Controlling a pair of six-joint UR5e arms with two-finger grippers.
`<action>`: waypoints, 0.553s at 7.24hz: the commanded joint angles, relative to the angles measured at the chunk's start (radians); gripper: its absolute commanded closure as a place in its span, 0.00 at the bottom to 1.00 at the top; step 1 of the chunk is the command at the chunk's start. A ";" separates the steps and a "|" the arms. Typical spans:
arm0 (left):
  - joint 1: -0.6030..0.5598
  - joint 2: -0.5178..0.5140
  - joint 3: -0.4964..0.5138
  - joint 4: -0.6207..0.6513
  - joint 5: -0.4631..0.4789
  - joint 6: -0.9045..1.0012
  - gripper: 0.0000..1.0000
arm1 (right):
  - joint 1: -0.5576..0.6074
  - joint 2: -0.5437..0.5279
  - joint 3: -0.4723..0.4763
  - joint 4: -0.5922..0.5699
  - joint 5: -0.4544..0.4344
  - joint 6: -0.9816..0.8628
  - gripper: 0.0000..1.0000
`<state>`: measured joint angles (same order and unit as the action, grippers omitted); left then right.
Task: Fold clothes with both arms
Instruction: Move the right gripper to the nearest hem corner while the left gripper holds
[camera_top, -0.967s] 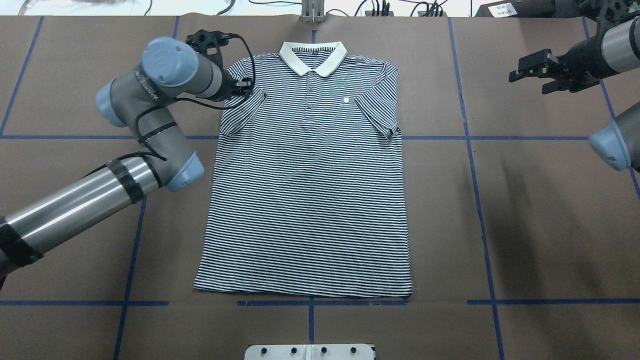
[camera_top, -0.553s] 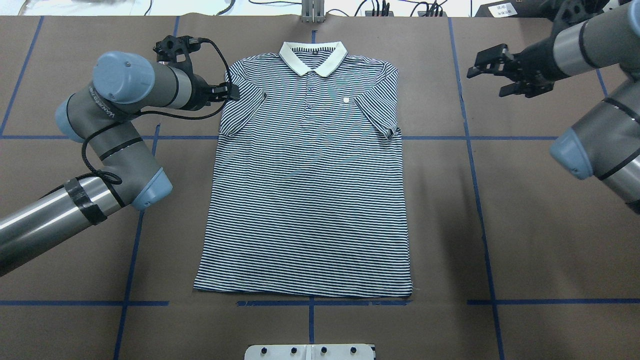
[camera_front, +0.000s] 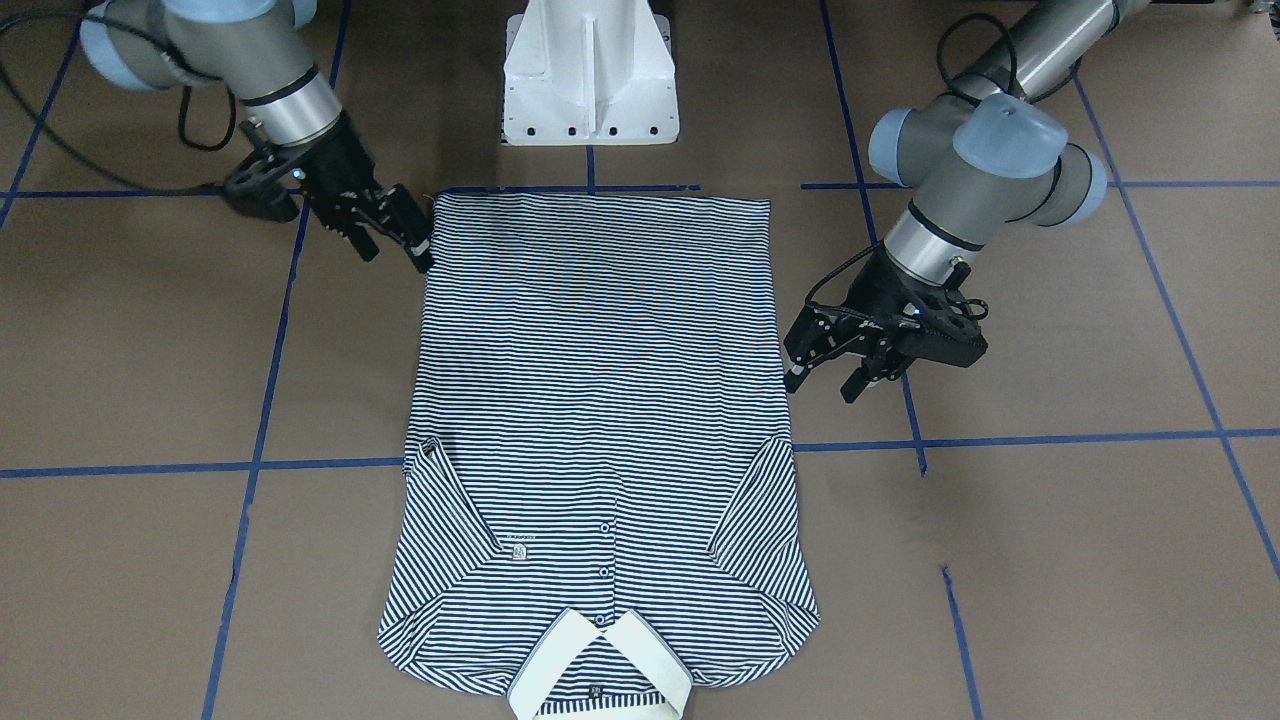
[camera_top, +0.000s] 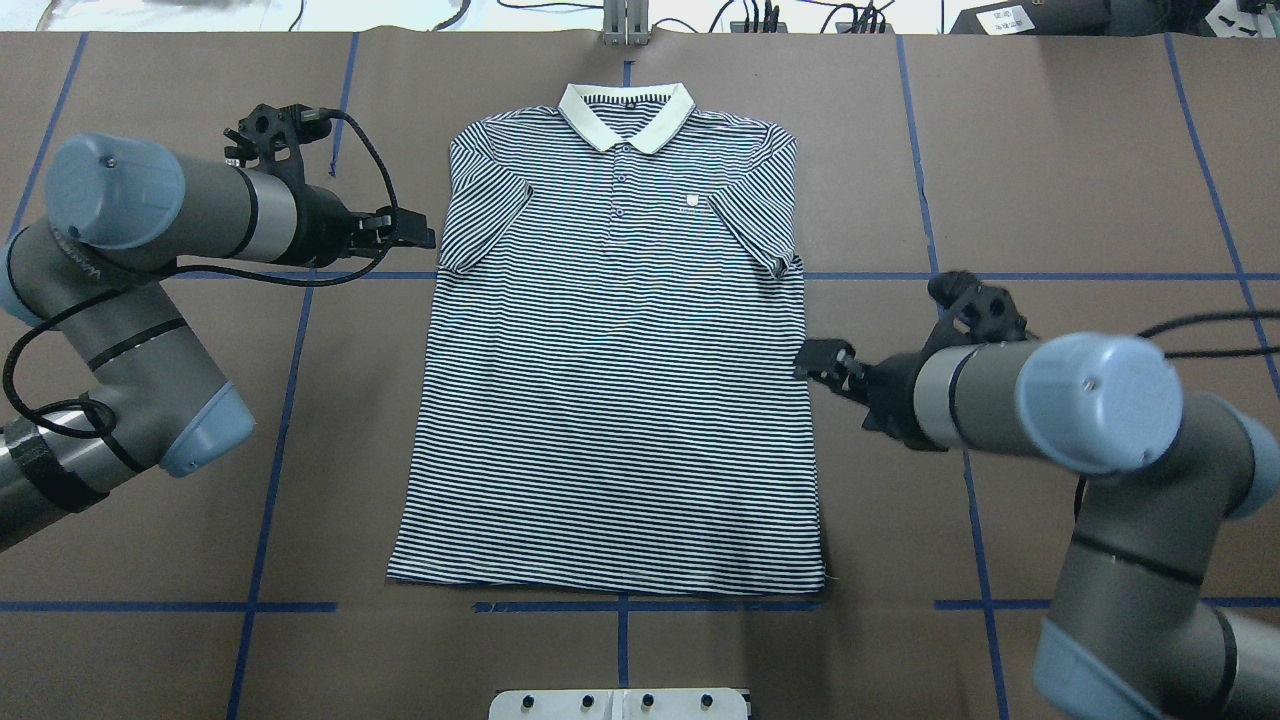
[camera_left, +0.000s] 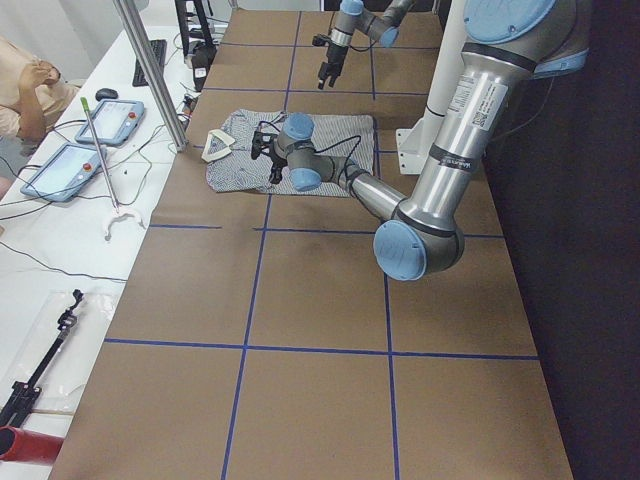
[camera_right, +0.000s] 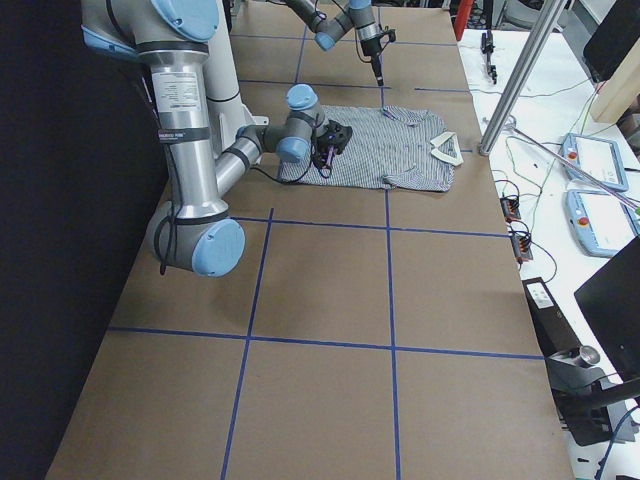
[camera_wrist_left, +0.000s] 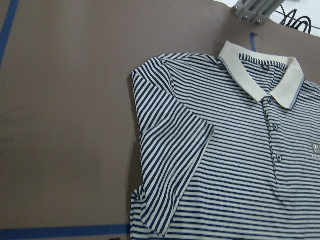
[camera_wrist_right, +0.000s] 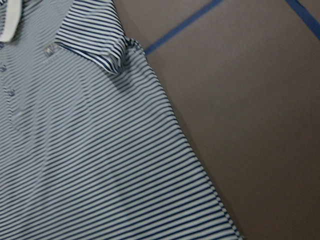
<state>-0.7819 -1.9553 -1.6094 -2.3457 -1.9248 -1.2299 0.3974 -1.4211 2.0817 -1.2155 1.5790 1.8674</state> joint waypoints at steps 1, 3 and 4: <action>-0.005 0.009 -0.003 -0.001 -0.017 0.001 0.20 | -0.251 -0.013 0.043 -0.188 -0.276 0.097 0.11; -0.005 0.010 -0.010 0.003 -0.019 -0.010 0.20 | -0.323 -0.003 0.031 -0.274 -0.322 0.163 0.12; -0.005 0.009 -0.009 -0.001 -0.017 -0.011 0.20 | -0.342 -0.001 0.021 -0.274 -0.326 0.176 0.13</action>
<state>-0.7867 -1.9462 -1.6180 -2.3441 -1.9428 -1.2384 0.0883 -1.4268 2.1131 -1.4725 1.2710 2.0177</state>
